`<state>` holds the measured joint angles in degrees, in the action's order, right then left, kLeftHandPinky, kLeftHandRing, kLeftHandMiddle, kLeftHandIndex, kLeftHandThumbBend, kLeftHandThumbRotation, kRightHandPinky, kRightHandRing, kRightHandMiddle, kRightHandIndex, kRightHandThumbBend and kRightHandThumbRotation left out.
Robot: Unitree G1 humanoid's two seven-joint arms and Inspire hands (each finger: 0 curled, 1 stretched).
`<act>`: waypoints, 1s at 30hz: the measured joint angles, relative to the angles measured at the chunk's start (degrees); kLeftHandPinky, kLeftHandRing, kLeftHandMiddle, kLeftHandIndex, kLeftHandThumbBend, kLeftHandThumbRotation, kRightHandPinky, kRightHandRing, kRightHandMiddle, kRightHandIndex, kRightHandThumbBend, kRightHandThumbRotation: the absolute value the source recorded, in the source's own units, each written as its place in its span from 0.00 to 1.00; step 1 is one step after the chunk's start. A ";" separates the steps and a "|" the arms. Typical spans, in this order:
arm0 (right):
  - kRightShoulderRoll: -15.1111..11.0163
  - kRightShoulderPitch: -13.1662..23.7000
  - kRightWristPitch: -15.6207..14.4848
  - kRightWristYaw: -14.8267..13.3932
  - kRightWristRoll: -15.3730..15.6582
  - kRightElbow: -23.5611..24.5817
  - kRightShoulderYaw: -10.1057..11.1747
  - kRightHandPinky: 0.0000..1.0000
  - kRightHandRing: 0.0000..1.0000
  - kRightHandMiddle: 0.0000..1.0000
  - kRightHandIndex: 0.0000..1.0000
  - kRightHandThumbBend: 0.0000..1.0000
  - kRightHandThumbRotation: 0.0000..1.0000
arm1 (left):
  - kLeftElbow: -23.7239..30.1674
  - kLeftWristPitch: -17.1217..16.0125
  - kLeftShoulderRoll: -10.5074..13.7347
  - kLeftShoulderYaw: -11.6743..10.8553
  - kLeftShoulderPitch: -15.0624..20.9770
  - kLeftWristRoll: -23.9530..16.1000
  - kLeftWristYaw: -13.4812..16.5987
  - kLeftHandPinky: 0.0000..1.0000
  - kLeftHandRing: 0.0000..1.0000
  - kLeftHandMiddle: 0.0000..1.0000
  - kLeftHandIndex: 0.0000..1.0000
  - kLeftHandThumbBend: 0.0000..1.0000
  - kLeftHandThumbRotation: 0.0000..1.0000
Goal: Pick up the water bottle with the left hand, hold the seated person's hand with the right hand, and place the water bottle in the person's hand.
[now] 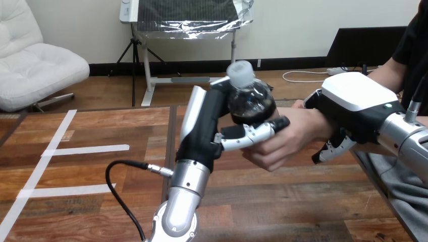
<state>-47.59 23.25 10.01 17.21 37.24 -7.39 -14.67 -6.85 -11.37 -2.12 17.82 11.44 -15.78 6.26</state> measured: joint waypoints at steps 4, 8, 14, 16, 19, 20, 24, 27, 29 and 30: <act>-0.01 -0.02 0.63 -0.21 -0.03 -0.05 0.28 0.60 0.74 0.79 0.77 0.89 0.06 | 0.49 1.42 0.02 0.23 0.00 -1.61 -1.25 0.96 0.97 0.97 0.98 0.96 0.60; -0.02 -0.04 1.28 -0.21 -0.04 -0.04 0.65 0.69 0.83 0.86 0.82 0.90 0.08 | 0.52 2.02 0.02 0.50 0.00 -3.11 -2.06 0.98 0.99 0.99 0.99 0.99 0.67; -0.01 -0.28 2.10 -0.21 -0.07 -0.04 1.26 0.83 0.96 0.96 0.88 0.92 0.12 | 0.51 2.62 0.03 1.38 -0.01 -4.81 -2.40 1.00 1.00 1.00 1.00 1.00 0.75; -0.01 -0.48 2.14 -0.21 -0.08 -0.04 1.45 0.86 0.97 0.97 0.90 0.93 0.12 | 0.51 2.64 0.03 1.58 -0.01 -5.10 -2.58 1.00 1.00 1.00 1.00 1.00 0.77; -0.01 -0.88 2.14 -0.21 -0.10 -0.04 1.69 0.90 0.99 0.99 0.91 0.93 0.14 | 0.51 2.64 0.03 1.72 -0.01 -5.13 -2.75 1.00 1.00 1.00 1.00 1.00 0.79; -0.01 -1.05 2.14 -0.21 -0.10 -0.04 1.79 0.91 0.99 0.99 0.92 0.93 0.14 | 0.51 2.64 0.03 1.73 -0.01 -5.14 -2.78 1.00 1.00 1.00 1.00 1.00 0.80; -0.01 -1.72 2.14 -0.23 -0.10 -0.04 2.03 0.93 1.00 1.00 0.93 0.94 0.14 | 0.51 2.64 0.02 1.71 -0.01 -5.13 -2.80 1.00 1.00 1.00 1.00 1.00 0.81; -0.01 -2.17 2.10 -0.23 -0.09 -0.03 2.05 0.94 1.00 1.00 0.94 0.94 0.14 | 0.51 2.64 0.03 1.67 -0.01 -5.12 -2.80 1.00 1.00 1.00 1.00 1.00 0.81; -0.01 -2.44 2.10 -0.23 -0.09 -0.03 2.05 0.94 1.00 1.00 0.94 0.94 0.14 | 0.51 2.64 0.03 1.63 -0.01 -5.12 -2.80 1.00 1.00 1.00 1.00 1.00 0.81; -0.01 -2.57 2.10 -0.23 -0.09 -0.03 2.05 0.94 1.00 1.00 0.94 0.94 0.14 | 0.51 2.64 0.03 1.61 -0.01 -5.12 -2.80 1.00 1.00 1.00 1.00 1.00 0.81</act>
<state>-47.59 20.69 12.11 16.98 37.15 -7.42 -12.62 -6.34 -8.73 -2.10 19.43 11.43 -20.90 3.46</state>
